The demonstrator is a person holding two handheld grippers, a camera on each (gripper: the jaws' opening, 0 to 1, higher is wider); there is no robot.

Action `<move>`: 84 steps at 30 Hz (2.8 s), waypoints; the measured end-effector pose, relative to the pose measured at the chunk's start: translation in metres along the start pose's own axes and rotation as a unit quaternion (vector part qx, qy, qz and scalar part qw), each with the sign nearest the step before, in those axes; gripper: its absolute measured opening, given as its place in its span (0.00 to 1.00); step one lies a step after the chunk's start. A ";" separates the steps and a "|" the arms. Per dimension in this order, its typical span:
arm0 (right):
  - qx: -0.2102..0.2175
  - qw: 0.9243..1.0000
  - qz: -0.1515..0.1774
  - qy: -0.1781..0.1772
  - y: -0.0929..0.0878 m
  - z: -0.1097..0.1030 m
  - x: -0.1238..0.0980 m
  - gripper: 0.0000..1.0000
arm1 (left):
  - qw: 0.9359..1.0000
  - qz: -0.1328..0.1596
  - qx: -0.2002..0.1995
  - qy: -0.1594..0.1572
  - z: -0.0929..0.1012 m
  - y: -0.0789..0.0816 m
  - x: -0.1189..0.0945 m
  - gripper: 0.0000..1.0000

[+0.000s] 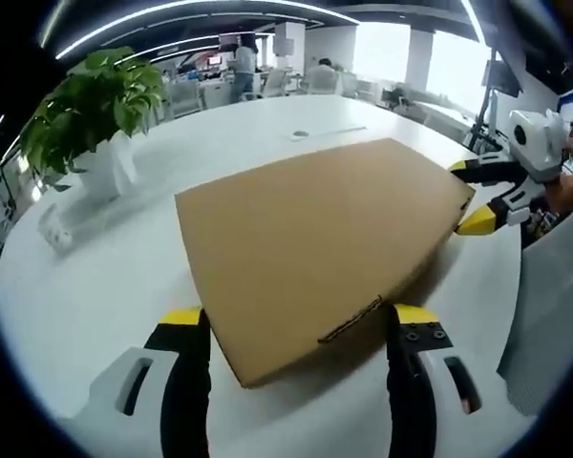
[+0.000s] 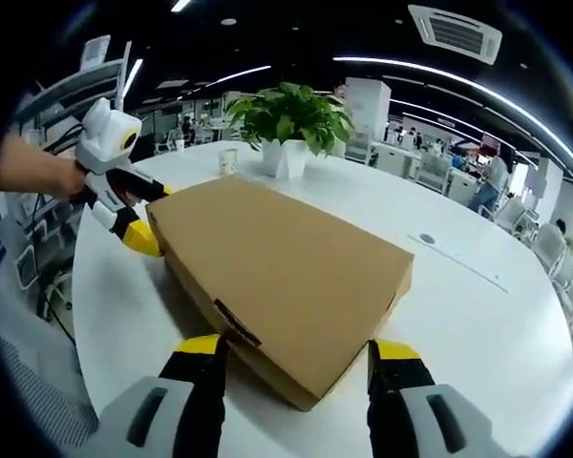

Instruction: Operate the shoe box by opening the lid, removing the specified soft item, and placing it in the target area until the item is outside and the box remains undamaged.

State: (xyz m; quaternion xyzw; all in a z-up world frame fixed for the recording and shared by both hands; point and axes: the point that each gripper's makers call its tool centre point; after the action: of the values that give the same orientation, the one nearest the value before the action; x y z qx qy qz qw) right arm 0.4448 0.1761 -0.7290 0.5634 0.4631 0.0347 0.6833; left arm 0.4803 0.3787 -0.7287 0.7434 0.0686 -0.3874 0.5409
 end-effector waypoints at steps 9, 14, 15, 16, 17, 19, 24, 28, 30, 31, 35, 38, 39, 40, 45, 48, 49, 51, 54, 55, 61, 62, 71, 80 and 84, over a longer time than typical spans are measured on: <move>-0.003 1.000 0.007 0.000 -0.001 -0.001 0.001 0.57 | 1.000 0.008 -0.007 0.006 0.000 0.000 -0.002 0.73; 0.001 1.000 0.010 -0.003 0.000 -0.001 0.000 0.56 | 1.000 0.010 -0.014 0.007 0.001 0.001 -0.003 0.73; 0.001 1.000 0.010 -0.002 0.000 -0.001 -0.001 0.56 | 1.000 0.010 -0.015 0.007 0.000 0.001 -0.003 0.73; 0.002 1.000 0.011 -0.002 0.000 -0.001 -0.001 0.56 | 1.000 0.011 -0.016 0.007 0.000 0.001 -0.003 0.73; 0.004 1.000 0.013 -0.001 0.001 -0.001 -0.001 0.56 | 1.000 0.012 -0.016 0.007 0.000 0.002 -0.003 0.73; 0.005 1.000 0.014 0.000 0.001 -0.001 -0.002 0.56 | 1.000 0.012 -0.018 0.007 0.001 0.002 -0.004 0.73; 0.010 1.000 0.022 0.003 0.004 -0.003 -0.005 0.55 | 1.000 0.016 -0.023 0.006 0.001 0.004 -0.006 0.73; 0.011 1.000 0.026 0.004 0.005 -0.003 -0.006 0.55 | 0.999 0.015 -0.028 0.002 0.001 0.006 -0.007 0.73; 0.014 0.999 0.030 0.005 0.007 -0.003 -0.008 0.55 | 0.999 0.015 -0.028 0.002 0.001 0.006 -0.008 0.73; 0.014 0.999 0.031 0.005 0.007 -0.003 -0.008 0.55 | 0.999 0.016 -0.028 0.002 0.001 0.006 -0.008 0.73; 0.017 0.999 0.037 0.006 0.008 -0.003 -0.010 0.55 | 1.000 0.018 -0.023 0.000 0.002 0.007 -0.010 0.73; 0.018 0.999 0.041 0.007 0.009 -0.003 -0.011 0.55 | 1.000 0.018 -0.019 -0.001 0.002 0.008 -0.011 0.72; 0.017 0.999 0.041 0.007 0.010 -0.004 -0.012 0.55 | 1.000 0.018 -0.019 -0.001 0.002 0.008 -0.011 0.72; 0.018 0.999 0.043 0.007 0.010 -0.004 -0.012 0.55 | 1.000 0.018 -0.019 -0.001 0.002 0.009 -0.012 0.72; 0.015 0.999 0.049 0.007 0.013 -0.005 -0.015 0.56 | 0.999 0.022 -0.024 -0.003 0.001 0.012 -0.015 0.72; 0.016 0.998 0.053 0.008 0.015 -0.005 -0.016 0.56 | 0.999 0.022 -0.023 -0.005 0.001 0.014 -0.016 0.71; 0.015 0.998 0.054 0.008 0.016 -0.006 -0.016 0.56 | 1.000 0.022 -0.021 -0.005 0.001 0.014 -0.017 0.71; 0.013 0.998 0.054 0.010 0.017 -0.006 -0.017 0.57 | 1.000 0.022 -0.020 -0.007 0.001 0.015 -0.018 0.72; 0.007 0.998 0.053 0.012 0.018 -0.006 -0.019 0.56 | 1.000 0.024 -0.019 -0.008 0.001 0.016 -0.020 0.71; 0.007 0.998 0.054 0.013 0.019 -0.006 -0.019 0.56 | 1.000 0.024 -0.018 -0.008 0.001 0.016 -0.020 0.71; 0.005 0.998 0.054 0.022 0.020 -0.007 -0.021 0.56 | 0.999 0.025 -0.023 -0.011 0.001 0.019 -0.023 0.72; 0.006 0.998 0.057 0.023 0.021 -0.007 -0.022 0.56 | 0.999 0.026 -0.025 -0.011 0.001 0.019 -0.024 0.72; 0.004 0.997 0.064 0.030 0.026 -0.008 -0.026 0.56 | 0.999 0.031 -0.020 -0.013 0.000 0.023 -0.028 0.71; -0.005 0.997 0.064 0.033 0.029 -0.007 -0.029 0.55 | 0.999 0.035 -0.020 -0.012 -0.001 0.026 -0.030 0.71; -0.007 0.997 0.065 0.033 0.031 -0.007 -0.030 0.55 | 0.999 0.038 -0.021 -0.013 -0.001 0.029 -0.032 0.71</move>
State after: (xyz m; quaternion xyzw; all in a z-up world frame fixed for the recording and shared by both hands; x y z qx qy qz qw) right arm 0.4378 0.1749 -0.6858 0.5862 0.4475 0.1010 0.6678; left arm 0.4734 0.3778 -0.6861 0.7288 0.0412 -0.3747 0.5715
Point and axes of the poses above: the point that each gripper's makers call its tool centre point, and the gripper's own axes: x roughly forward along the fingers, z roughly to its right, y roughly out of its top, and after that the axes turned 13 degrees about y, right-handed
